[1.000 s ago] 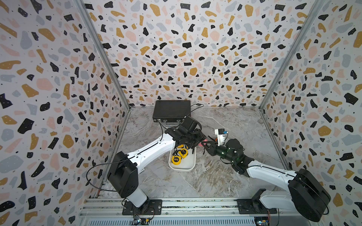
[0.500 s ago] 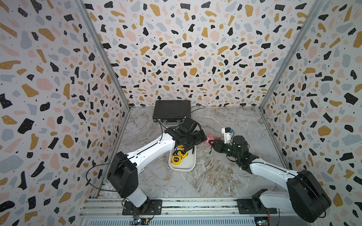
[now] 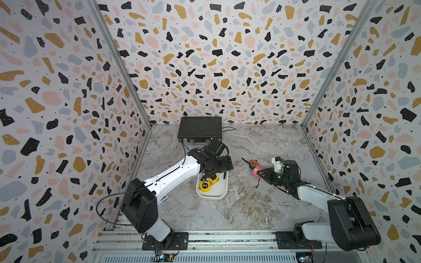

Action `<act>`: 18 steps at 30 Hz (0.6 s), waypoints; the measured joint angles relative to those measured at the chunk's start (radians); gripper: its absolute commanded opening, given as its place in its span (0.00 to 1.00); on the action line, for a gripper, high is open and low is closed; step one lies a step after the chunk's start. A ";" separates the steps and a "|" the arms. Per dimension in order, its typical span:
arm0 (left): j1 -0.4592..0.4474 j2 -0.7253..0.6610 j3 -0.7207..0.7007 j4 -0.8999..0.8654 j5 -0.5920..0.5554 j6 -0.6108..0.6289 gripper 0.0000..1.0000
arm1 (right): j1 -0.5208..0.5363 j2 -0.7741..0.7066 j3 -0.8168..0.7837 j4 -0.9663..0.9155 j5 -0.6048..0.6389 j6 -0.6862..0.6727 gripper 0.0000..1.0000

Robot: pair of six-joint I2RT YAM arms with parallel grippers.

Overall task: Take the tape measure out of the storage box
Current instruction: Place the tape measure at the center of the board.

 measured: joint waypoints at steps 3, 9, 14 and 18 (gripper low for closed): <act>0.008 0.000 -0.007 -0.002 0.000 0.013 1.00 | -0.021 0.028 0.000 -0.012 -0.016 0.000 0.06; 0.020 0.000 -0.011 -0.008 0.000 0.042 1.00 | -0.037 0.090 0.000 -0.027 -0.038 0.000 0.11; 0.024 0.000 -0.011 -0.037 -0.014 0.075 1.00 | -0.042 0.104 0.000 -0.050 -0.044 -0.003 0.22; 0.025 0.001 -0.011 -0.076 -0.030 0.108 1.00 | -0.043 0.104 0.000 -0.068 -0.048 -0.016 0.39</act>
